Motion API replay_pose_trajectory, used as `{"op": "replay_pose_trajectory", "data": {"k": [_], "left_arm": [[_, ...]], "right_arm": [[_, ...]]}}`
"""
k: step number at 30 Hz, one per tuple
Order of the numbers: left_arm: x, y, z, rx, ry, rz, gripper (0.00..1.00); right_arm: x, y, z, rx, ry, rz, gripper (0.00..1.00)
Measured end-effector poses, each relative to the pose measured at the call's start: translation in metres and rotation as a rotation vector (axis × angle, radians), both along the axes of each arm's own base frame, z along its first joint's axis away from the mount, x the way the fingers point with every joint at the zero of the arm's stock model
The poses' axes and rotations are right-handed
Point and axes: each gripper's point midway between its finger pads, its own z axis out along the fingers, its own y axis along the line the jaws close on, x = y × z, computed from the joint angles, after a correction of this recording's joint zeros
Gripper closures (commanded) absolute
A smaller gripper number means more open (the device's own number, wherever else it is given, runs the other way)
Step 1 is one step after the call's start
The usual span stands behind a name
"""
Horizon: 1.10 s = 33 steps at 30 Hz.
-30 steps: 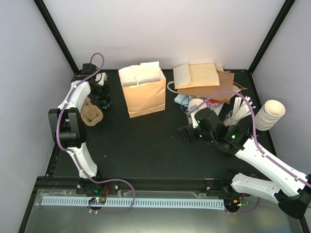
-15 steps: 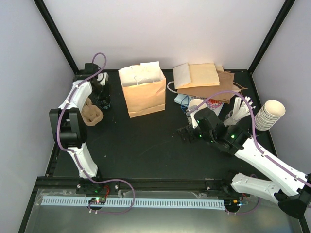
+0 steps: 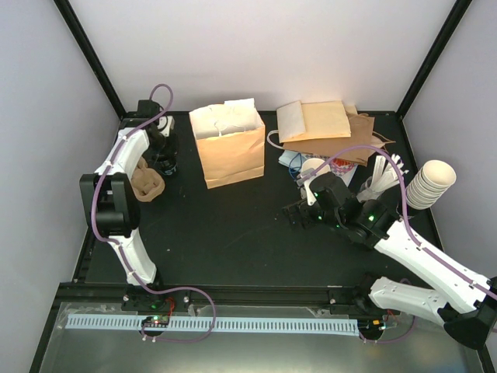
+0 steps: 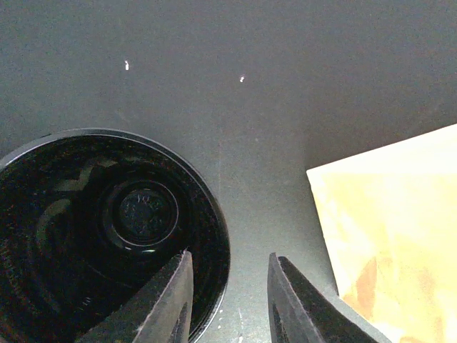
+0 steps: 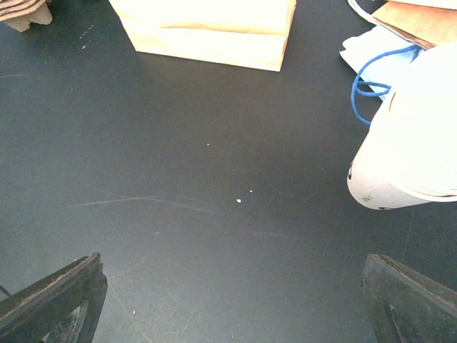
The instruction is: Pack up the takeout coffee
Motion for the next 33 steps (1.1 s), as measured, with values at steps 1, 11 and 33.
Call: {"op": "replay_pose_trajectory", "data": {"k": [1,11,33], "left_arm": [[0.0004,0.0004,0.0004,0.003,-0.001,0.001,0.72],[-0.0043,0.0037,-0.0027,0.032,0.021,0.009,0.79],[-0.0052,-0.0011,-0.0034,0.130,0.022,-0.013,0.98]], "right_arm": [[0.0000,0.0001,-0.0001,0.000,0.001,0.000,0.00],[-0.0001,-0.0001,-0.0002,0.000,0.001,0.000,0.00],[-0.0016,-0.0034,-0.0034,-0.007,0.001,-0.005,0.00]]}}
